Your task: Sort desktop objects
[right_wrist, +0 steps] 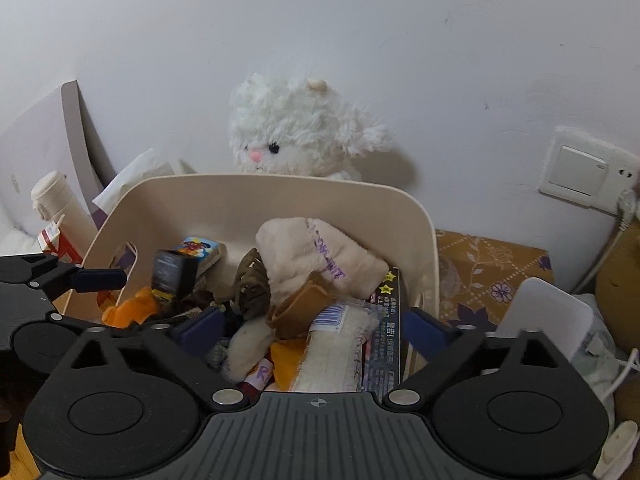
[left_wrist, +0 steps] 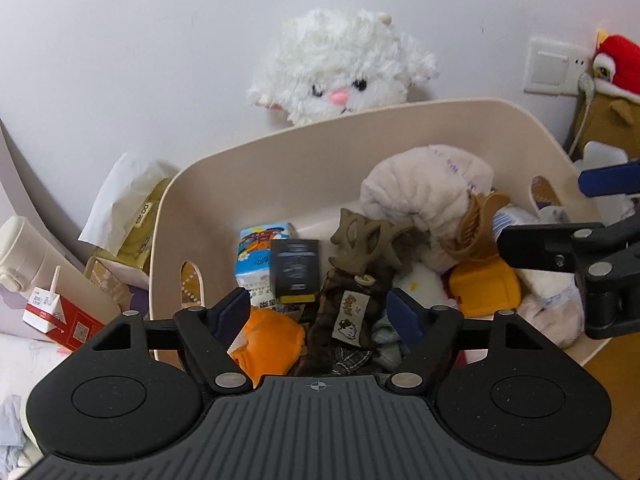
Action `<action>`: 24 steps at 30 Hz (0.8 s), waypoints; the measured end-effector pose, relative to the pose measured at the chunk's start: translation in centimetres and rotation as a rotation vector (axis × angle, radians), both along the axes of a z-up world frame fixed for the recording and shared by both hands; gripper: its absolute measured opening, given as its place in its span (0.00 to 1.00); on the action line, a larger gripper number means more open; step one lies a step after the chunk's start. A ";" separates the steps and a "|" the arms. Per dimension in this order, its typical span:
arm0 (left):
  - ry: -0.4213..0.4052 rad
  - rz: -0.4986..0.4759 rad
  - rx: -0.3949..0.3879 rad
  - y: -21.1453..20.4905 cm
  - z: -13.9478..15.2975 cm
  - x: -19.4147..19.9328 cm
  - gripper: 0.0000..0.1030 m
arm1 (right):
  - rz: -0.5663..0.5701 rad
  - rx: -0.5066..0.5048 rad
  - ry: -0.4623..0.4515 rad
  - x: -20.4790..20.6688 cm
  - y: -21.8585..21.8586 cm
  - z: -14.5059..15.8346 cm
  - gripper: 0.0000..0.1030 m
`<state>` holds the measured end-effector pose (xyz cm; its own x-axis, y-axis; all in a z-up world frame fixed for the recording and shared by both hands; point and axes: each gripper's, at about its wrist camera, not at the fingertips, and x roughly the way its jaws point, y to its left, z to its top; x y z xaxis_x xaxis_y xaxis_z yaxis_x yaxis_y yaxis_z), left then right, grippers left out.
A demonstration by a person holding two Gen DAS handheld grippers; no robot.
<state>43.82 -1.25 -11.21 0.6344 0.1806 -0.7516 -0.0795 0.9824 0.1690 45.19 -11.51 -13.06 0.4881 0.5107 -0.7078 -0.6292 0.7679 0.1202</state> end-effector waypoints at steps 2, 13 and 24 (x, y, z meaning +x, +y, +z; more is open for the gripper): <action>-0.007 -0.005 -0.006 0.0 0.6 -0.3 0.74 | 0.000 -0.004 0.018 -0.2 0.0 0.4 1.00; -0.026 -0.010 -0.073 0.8 4.5 -3.4 0.82 | -0.133 -0.029 0.086 -2.2 -1.1 3.3 1.00; -0.077 -0.016 -0.109 0.9 9.3 -9.2 0.82 | -0.163 0.008 0.057 -7.1 -2.8 7.5 1.00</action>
